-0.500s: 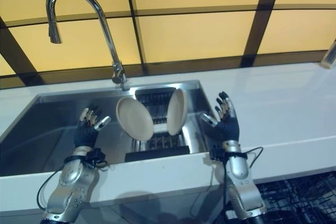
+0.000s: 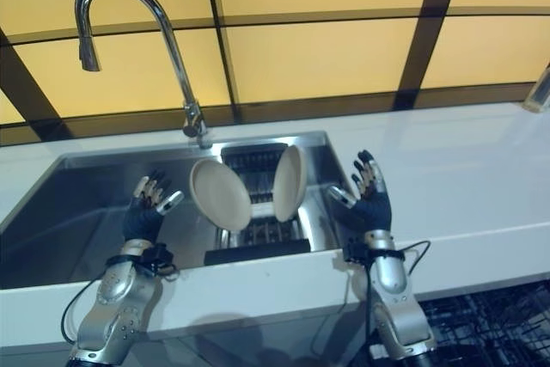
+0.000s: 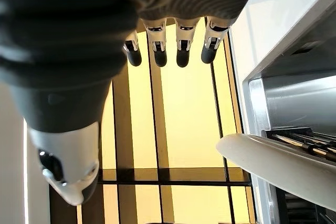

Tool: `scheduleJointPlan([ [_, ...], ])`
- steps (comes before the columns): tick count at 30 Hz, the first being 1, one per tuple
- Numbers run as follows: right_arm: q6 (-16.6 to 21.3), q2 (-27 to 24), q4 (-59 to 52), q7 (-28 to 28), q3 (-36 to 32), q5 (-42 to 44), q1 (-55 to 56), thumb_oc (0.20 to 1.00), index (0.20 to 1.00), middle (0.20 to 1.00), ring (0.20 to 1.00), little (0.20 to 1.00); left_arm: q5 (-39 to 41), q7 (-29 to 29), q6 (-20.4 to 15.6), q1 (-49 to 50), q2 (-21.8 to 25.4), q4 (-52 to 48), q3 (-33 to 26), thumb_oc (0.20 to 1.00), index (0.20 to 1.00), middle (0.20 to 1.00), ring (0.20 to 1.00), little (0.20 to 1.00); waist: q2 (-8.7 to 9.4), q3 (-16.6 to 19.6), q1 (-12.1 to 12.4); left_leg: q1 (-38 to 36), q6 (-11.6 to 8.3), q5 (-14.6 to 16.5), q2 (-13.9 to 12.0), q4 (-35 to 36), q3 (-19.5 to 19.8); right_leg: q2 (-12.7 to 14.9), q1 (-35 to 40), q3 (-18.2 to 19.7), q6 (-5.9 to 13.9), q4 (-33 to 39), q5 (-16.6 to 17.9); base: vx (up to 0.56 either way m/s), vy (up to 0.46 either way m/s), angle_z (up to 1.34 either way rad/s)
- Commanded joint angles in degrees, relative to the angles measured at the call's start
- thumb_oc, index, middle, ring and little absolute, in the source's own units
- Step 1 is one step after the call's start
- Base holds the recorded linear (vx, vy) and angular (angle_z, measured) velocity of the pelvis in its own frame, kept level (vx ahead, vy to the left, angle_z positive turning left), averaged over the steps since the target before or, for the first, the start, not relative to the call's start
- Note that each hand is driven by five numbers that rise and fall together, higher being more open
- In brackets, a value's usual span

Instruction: Pick up plates and place into dishwasher.

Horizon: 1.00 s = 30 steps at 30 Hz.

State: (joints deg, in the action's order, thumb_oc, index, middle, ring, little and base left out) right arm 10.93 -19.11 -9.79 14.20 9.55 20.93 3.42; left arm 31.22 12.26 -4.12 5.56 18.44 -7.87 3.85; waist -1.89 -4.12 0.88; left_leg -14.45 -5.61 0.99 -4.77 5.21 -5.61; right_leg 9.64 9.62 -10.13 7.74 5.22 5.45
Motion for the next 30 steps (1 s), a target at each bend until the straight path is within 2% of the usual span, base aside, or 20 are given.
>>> scheduleJointPlan([
  [1,1.9,-0.5,-1.8,-0.4,-2.8,0.4,-3.7,1.000,1.000,1.000,1.000,1.000,-0.1,-0.8,-1.9,-5.0,2.2,-0.3,-0.7,1.000,1.000,1.000,1.000,1.000,0.90,0.4,1.0,2.5,5.21,4.4,3.4,-1.5,-3.7,-1.5,0.5,-4.6,-1.11,-2.0,-6.8,-0.01,0.038,-0.05],
  [6,1.8,-0.6,-2.3,-2.2,-2.7,0.8,-4.6,1.000,1.000,1.000,1.000,1.000,-1.4,0.2,-1.9,-5.2,3.3,-1.3,-2.7,1.000,1.000,1.000,1.000,1.000,1.04,0.1,1.8,3.3,5.26,4.2,3.2,-2.3,-4.2,-0.9,-1.1,-6.8,-1.25,-5.4,-8.1,-0.03,-0.002,-0.05],
  [9,1.7,-1.2,-1.7,-2.3,-2.7,1.6,-5.0,1.000,1.000,1.000,1.000,1.000,-2.4,1.8,-2.1,-6.2,3.4,-0.9,-3.3,1.000,1.000,1.000,1.000,1.000,1.33,0.0,1.9,3.9,5.12,3.8,3.0,-2.4,-4.3,-1.6,-0.8,-6.3,-1.76,-4.5,-8.0,-0.03,-0.071,-0.01],
  [17,2.2,-3.1,-0.7,-3.2,-2.8,2.1,-6.5,1.000,1.000,1.000,1.000,1.000,-12.7,3.6,-3.5,-7.4,4.8,1.4,-3.7,1.000,1.000,1.000,1.000,1.000,1.63,0.2,2.0,4.9,3.74,3.6,2.5,-3.3,-2.2,-3.7,0.2,-4.4,-3.33,-2.3,-8.2,-0.01,-0.103,0.01],
  [21,0.9,-3.5,-1.1,-3.6,-2.5,2.1,-6.6,1.000,1.000,1.000,1.000,1.000,-17.0,4.6,-4.4,-7.6,6.2,3.1,-5.1,1.000,1.000,1.000,1.000,1.000,1.49,0.6,1.7,5.4,3.05,3.7,1.9,-5.0,-2.2,-4.4,0.1,-3.9,-4.10,-2.6,-8.7,0.02,-0.101,-0.01],
  [26,-0.2,-4.6,-1.1,-4.2,-2.2,2.8,-7.0,1.000,1.000,1.000,1.000,1.000,-19.9,5.3,-4.5,-8.8,8.3,5.4,-6.2,1.000,1.000,1.000,1.000,1.000,1.49,0.7,1.2,7.4,2.23,4.4,2.0,-9.3,-2.0,-4.9,-0.6,-3.3,-5.21,-3.6,-9.4,0.01,-0.072,0.00],
  [28,-0.4,-5.2,-1.0,-4.6,-2.3,3.0,-7.0,1.000,1.000,1.000,1.000,1.000,-22.4,5.5,-5.9,-9.1,9.6,6.8,-6.5,1.000,1.000,1.000,1.000,1.000,1.69,0.5,1.0,9.2,2.07,5.7,2.8,-14.0,-1.9,-4.9,-1.0,-3.1,-5.70,-4.5,-9.7,0.01,-0.042,0.02],
  [30,-0.6,-5.8,-0.8,-4.5,-2.0,3.2,-7.1,1.000,1.000,1.000,1.000,1.000,-24.5,5.6,-6.4,-9.3,10.6,7.8,-6.5,1.000,1.000,1.000,1.000,1.000,1.73,0.1,0.9,11.0,1.99,5.4,3.3,-17.9,-1.2,-4.8,-1.4,-2.8,-6.05,-5.1,-9.7,0.00,0.000,0.00],
])
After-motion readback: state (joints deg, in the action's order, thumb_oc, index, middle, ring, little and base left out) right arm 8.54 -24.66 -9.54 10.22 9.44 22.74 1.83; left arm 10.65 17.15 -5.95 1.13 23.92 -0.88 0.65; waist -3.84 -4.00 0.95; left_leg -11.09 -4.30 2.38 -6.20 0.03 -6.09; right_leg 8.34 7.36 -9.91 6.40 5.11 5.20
